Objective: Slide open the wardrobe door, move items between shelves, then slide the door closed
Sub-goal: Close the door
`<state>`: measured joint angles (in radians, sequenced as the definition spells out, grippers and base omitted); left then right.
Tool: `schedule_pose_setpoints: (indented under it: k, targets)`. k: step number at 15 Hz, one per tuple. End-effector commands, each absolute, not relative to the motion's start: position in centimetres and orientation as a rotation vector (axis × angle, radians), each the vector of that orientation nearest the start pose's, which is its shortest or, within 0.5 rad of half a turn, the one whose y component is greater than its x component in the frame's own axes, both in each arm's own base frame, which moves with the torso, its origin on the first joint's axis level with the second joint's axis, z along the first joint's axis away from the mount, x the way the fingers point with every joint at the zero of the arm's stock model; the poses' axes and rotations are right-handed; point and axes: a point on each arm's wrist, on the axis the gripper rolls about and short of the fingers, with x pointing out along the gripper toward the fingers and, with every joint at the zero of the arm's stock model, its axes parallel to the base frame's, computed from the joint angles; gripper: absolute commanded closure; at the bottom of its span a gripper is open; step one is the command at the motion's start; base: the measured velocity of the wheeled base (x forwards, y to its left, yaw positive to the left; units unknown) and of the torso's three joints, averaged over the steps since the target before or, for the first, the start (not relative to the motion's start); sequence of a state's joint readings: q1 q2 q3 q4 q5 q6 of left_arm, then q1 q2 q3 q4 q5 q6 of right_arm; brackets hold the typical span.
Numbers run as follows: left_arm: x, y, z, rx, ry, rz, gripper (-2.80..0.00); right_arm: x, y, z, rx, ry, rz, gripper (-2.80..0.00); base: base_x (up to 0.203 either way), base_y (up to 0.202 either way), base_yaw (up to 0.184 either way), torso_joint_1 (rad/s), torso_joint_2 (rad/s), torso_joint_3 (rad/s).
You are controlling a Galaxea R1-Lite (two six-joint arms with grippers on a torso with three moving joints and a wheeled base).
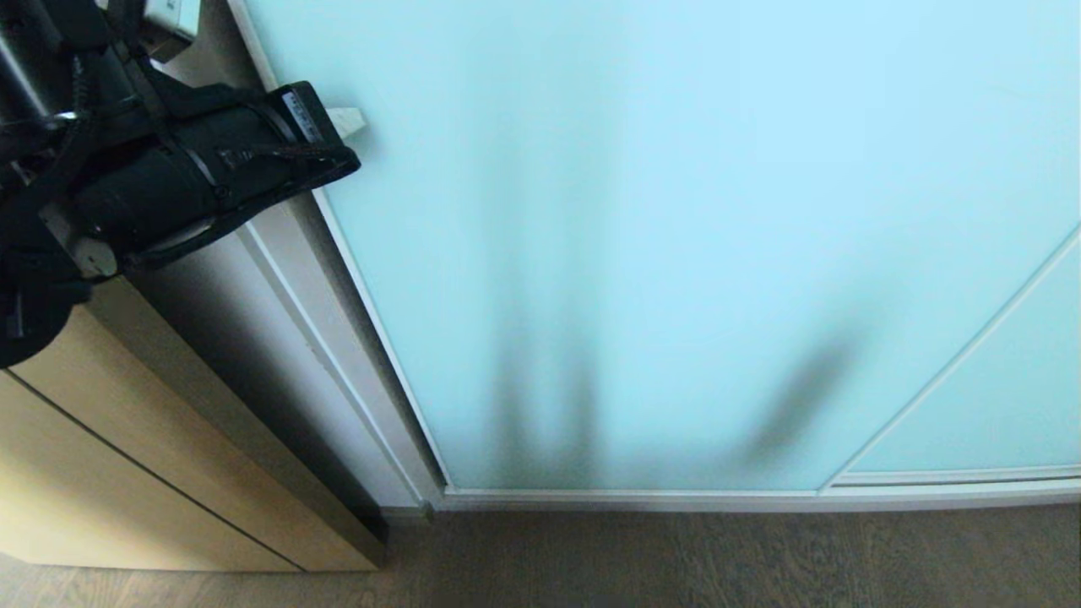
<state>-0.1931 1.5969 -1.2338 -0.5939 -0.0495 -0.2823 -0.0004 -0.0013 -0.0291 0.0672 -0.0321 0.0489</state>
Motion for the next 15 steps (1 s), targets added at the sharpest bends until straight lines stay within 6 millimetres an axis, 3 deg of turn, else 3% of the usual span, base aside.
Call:
schedule_pose_setpoints:
  k: [1, 11, 15]
  targets:
    - [28.5, -5.5, 33.7, -0.299, -0.221, -0.276, 0.0, -2.5, -0.1, 7.7, 0.048, 0.036, -0.033, 0.0, 0.0, 0.0, 0.0, 0.0, 0.0, 0.0]
    - [27.5, -5.2, 33.7, -0.297, -0.219, -0.273, 0.0, -2.5, -0.1, 7.7, 0.048, 0.036, -0.033, 0.0, 0.0, 0.0, 0.0, 0.0, 0.0, 0.0]
    - [26.2, -5.1, 34.3, -0.296, -0.226, -0.301, 0.0, -2.5, -0.1, 7.7, 0.048, 0.036, -0.033, 0.0, 0.0, 0.0, 0.0, 0.0, 0.0, 0.0]
